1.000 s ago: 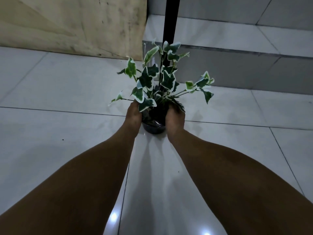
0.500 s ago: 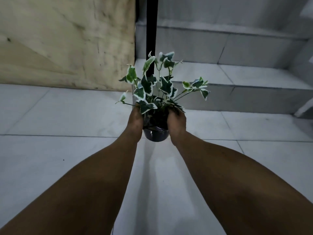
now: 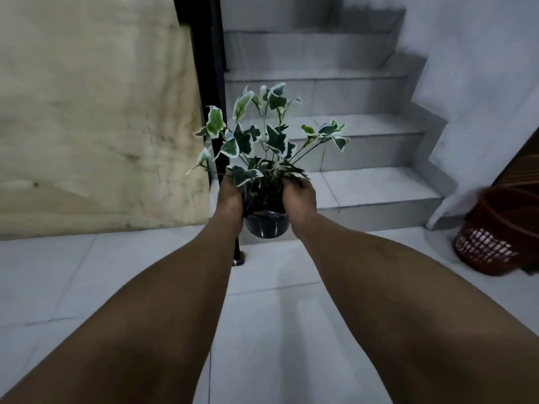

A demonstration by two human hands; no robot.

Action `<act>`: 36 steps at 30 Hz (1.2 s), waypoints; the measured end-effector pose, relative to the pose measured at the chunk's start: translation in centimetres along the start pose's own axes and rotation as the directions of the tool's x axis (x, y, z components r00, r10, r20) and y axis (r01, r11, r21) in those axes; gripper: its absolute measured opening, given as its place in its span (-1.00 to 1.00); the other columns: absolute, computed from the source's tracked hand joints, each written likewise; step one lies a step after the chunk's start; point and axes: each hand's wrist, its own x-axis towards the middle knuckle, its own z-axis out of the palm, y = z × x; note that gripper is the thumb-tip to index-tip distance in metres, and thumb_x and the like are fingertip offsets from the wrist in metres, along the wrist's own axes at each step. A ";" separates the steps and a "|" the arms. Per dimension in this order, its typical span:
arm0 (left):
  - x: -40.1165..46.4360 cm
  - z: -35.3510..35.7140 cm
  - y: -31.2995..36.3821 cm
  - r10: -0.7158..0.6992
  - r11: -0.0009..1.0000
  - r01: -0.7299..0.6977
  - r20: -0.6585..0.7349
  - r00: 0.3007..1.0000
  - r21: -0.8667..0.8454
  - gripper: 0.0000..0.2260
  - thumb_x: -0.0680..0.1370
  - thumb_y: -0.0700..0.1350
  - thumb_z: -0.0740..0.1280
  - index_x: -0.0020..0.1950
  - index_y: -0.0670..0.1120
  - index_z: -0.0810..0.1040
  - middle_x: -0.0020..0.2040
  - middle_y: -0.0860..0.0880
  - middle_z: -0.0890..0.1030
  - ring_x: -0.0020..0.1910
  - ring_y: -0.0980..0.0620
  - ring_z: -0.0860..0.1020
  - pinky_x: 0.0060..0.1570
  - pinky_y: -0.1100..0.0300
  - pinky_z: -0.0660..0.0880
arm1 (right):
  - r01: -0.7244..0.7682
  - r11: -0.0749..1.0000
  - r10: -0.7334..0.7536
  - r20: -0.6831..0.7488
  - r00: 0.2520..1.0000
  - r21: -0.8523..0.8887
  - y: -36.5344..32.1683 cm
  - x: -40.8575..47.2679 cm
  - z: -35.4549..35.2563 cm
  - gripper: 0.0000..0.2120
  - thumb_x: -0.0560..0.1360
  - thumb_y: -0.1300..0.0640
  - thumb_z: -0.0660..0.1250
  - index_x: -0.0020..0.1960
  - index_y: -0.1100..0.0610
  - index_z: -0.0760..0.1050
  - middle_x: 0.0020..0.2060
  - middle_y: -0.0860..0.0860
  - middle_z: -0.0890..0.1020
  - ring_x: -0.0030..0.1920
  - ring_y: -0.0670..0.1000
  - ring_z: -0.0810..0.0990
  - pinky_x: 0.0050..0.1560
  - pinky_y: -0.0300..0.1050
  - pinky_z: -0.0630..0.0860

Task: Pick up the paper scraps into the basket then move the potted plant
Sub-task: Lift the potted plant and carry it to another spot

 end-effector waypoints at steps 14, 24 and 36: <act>-10.3 22.6 38.2 0.110 0.991 -0.116 0.090 0.990 0.061 -0.66 0.65 -0.06 0.13 -0.18 -0.08 0.62 -0.39 -0.02 0.65 -0.35 -0.07 0.54 -0.22 0.12 0.50 | 0.148 0.985 -0.141 -0.076 0.987 0.092 -46.3 -4.4 -8.7 -0.55 0.35 -0.16 0.32 0.18 -0.01 0.55 0.02 -0.02 0.67 0.04 0.09 0.63 0.23 0.09 0.54; -19.3 34.2 54.0 0.101 0.987 -0.131 0.277 0.956 0.093 -0.74 0.55 -0.04 0.22 -0.05 -0.14 0.66 -0.14 -0.15 0.71 -0.14 -0.16 0.67 0.04 -0.02 0.59 | 0.228 0.958 -0.185 -0.238 0.953 0.171 -65.5 -10.8 -17.3 -0.67 0.45 -0.04 0.41 0.19 -0.01 0.53 0.06 0.03 0.66 0.07 0.12 0.62 0.24 0.09 0.53; -30.2 45.7 54.4 0.030 0.987 -0.107 0.525 0.851 0.118 -0.72 0.61 -0.17 0.17 -0.22 -0.14 0.58 -0.40 -0.07 0.66 -0.38 -0.06 0.62 -0.21 0.12 0.56 | 0.260 0.957 -0.192 -0.393 0.899 0.129 -72.0 -15.0 -31.2 -0.53 0.43 -0.11 0.34 0.27 0.09 0.47 0.09 0.08 0.63 0.10 0.16 0.59 0.25 0.13 0.52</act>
